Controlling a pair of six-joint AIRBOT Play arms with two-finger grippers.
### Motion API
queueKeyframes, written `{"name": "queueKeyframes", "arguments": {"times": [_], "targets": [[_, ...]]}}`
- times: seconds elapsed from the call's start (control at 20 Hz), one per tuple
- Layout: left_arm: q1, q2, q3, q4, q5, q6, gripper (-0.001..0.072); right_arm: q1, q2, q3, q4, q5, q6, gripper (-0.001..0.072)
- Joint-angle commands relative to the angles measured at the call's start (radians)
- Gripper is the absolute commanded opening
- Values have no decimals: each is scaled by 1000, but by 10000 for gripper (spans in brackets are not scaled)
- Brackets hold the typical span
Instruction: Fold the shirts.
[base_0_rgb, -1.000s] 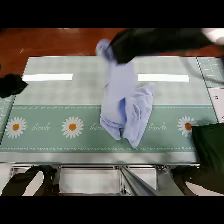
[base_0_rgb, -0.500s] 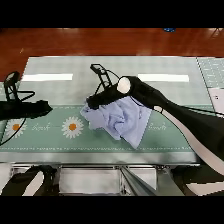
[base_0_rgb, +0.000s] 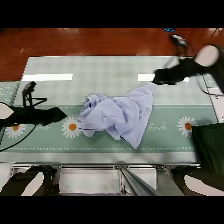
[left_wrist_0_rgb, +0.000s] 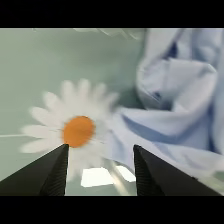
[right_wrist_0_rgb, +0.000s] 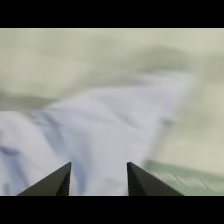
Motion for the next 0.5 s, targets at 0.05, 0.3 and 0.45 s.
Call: {"name": "queueKeyframes", "arguments": {"times": [0.05, 0.3, 0.45], "targets": [[-44, -91, -89, -299, 44, 131, 507, -336, 237, -446, 160, -122, -24, 408], [-52, -254, -79, -328, 95, 185, 507, -401, 256, -670, 349, -130, -163, 408], [-91, -369, -70, -478, 127, 280, 506, -349, 244, -681, 344, -140, -167, 408]]}}
